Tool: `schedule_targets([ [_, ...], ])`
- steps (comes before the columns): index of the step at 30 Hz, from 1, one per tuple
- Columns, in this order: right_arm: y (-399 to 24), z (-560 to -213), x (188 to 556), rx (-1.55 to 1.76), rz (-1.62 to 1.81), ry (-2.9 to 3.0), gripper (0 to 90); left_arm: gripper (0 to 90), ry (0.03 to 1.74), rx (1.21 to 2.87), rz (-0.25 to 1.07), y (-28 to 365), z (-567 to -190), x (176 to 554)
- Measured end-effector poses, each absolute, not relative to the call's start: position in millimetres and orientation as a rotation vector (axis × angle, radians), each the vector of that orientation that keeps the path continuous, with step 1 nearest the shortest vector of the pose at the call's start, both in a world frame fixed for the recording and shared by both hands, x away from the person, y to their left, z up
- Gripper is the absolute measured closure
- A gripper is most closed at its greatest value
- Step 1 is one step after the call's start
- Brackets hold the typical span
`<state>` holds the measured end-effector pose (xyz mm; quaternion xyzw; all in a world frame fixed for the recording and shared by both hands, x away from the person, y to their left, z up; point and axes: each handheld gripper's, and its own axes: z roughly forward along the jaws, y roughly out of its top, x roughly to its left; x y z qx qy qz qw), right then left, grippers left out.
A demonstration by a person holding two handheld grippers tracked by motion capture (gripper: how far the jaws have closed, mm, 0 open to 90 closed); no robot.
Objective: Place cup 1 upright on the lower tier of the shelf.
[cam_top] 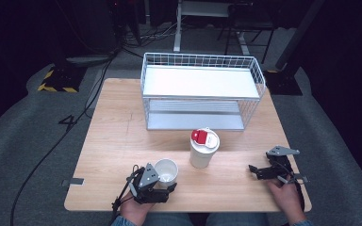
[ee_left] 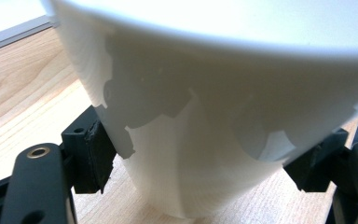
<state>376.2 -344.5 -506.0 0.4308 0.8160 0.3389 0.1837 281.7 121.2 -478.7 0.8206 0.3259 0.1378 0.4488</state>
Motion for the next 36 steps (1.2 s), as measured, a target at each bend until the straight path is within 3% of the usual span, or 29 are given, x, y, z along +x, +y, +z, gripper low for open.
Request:
schedule_targets([
  [15, -343.9, -506.0, 375.9, 1.222, 0.953, 2.296, 0.5, 22.9, 0.849, 2.022, 0.36, 125.3, -455.1, 289.9],
  [36, -343.8, -506.0, 375.8, 1.222, 0.952, 2.296, 0.5, 22.9, 0.911, 1.942, 0.367, 137.6, -418.2, 330.4],
])
